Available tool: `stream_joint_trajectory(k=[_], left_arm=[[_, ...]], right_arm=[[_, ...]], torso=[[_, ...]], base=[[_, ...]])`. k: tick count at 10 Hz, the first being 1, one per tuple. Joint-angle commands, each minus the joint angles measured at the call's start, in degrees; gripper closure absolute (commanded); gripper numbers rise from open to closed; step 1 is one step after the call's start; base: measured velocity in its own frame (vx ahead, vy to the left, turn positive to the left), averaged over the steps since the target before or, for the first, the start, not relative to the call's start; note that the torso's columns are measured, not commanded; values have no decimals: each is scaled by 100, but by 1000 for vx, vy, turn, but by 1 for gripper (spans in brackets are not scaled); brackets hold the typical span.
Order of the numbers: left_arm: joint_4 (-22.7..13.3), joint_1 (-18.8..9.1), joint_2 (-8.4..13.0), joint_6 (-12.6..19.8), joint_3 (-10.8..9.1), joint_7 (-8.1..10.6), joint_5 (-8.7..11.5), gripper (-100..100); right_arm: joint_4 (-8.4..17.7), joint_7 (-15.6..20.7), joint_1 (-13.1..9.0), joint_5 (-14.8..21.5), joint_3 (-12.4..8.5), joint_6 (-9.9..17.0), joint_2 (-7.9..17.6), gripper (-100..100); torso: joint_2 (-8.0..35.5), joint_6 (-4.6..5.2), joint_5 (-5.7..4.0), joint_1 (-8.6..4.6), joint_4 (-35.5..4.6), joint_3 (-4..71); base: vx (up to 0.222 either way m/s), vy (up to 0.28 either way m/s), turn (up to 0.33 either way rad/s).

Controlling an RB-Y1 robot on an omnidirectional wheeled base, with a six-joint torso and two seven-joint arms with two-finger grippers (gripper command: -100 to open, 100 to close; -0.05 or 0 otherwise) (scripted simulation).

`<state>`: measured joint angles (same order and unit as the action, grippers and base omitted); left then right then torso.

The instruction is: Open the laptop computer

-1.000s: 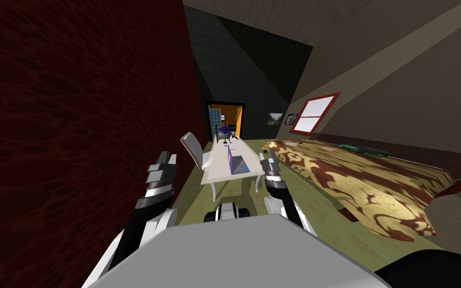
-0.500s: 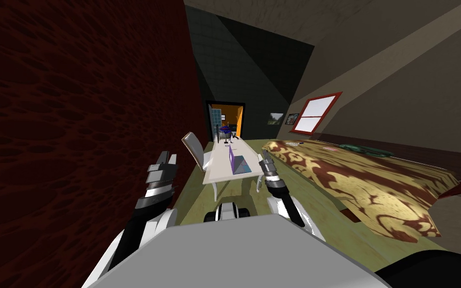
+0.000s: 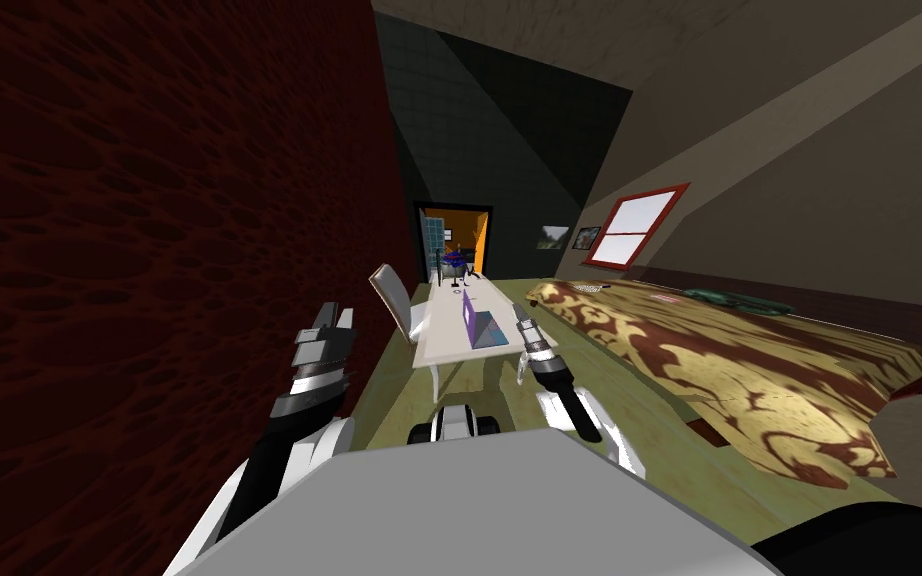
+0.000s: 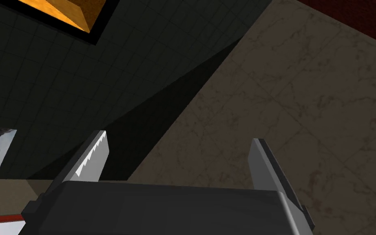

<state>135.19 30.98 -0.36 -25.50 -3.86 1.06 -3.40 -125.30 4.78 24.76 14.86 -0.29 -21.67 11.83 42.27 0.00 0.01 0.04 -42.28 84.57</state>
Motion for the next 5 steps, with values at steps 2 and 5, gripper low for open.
stream_joint_trajectory(k=[2,5], left_arm=[[0,0,0,0,0,0,0,0],[0,0,0,0,0,0,0,0]], right_arm=[[240,517,-140,440,-84,89,57,-100],[426,930,-248,800,-147,163,73,-100]], torso=[[1,0,-4,-12,0,0],[1,0,-1,-4,0,0]], base=[[1,58,11],[1,61,10]])
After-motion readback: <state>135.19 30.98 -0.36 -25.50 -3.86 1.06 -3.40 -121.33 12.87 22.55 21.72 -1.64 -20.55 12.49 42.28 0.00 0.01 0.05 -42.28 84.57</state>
